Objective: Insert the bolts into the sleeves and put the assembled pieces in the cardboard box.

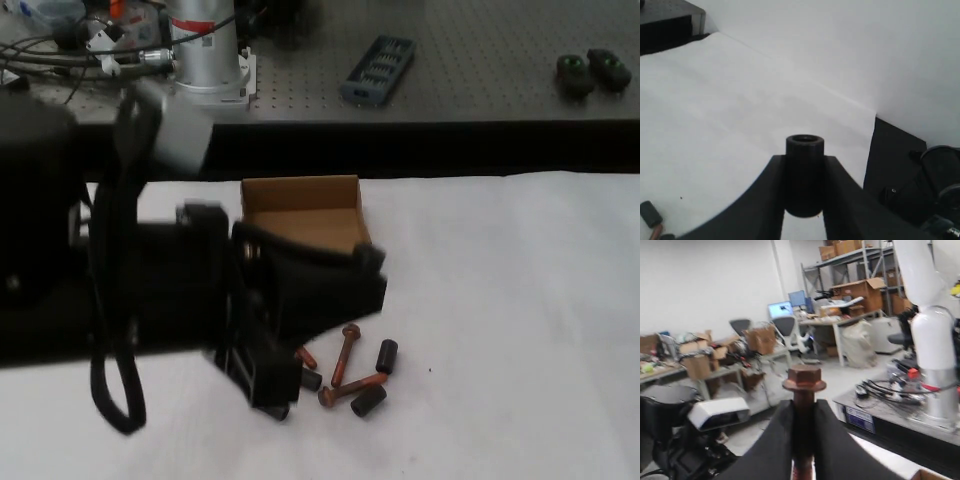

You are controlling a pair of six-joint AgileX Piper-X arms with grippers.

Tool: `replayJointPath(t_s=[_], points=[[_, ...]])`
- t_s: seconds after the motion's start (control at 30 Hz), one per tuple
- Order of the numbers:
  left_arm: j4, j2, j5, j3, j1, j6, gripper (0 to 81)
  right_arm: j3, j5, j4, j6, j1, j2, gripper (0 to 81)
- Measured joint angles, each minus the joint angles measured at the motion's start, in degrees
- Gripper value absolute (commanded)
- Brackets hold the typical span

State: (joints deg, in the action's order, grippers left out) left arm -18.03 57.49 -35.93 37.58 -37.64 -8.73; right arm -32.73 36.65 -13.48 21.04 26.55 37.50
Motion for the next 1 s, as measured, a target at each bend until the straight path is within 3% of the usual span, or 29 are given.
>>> replayJointPath(t_s=[0.1, 0.27, 0.53, 0.8, 1.0], points=[[0.00, 0.00, 0.00, -0.49, 0.04, -0.13, 0.6, 6.95, 3.46, -13.42, 1.26, 0.74, 4.00, 3.8], [-0.16, 0.00, -0.25, -0.48, -0.02, 1.52, 0.6, 9.83, 4.91, -29.38, 8.68, 3.18, 8.96, 3.8], [-2.21, 0.00, -5.85, -0.48, -0.02, 8.73, 0.6, 9.83, 5.33, -37.30, 11.82, 7.52, 14.36, 3.8], [-4.01, 0.00, -8.04, -0.48, -0.02, 8.73, 0.6, 9.97, 5.51, -43.03, 12.55, 12.64, 18.84, 3.8], [-8.24, 0.00, -9.74, -0.48, -0.02, 8.73, 0.6, 9.97, 5.59, -43.37, 12.70, 13.47, 19.46, 3.8]])
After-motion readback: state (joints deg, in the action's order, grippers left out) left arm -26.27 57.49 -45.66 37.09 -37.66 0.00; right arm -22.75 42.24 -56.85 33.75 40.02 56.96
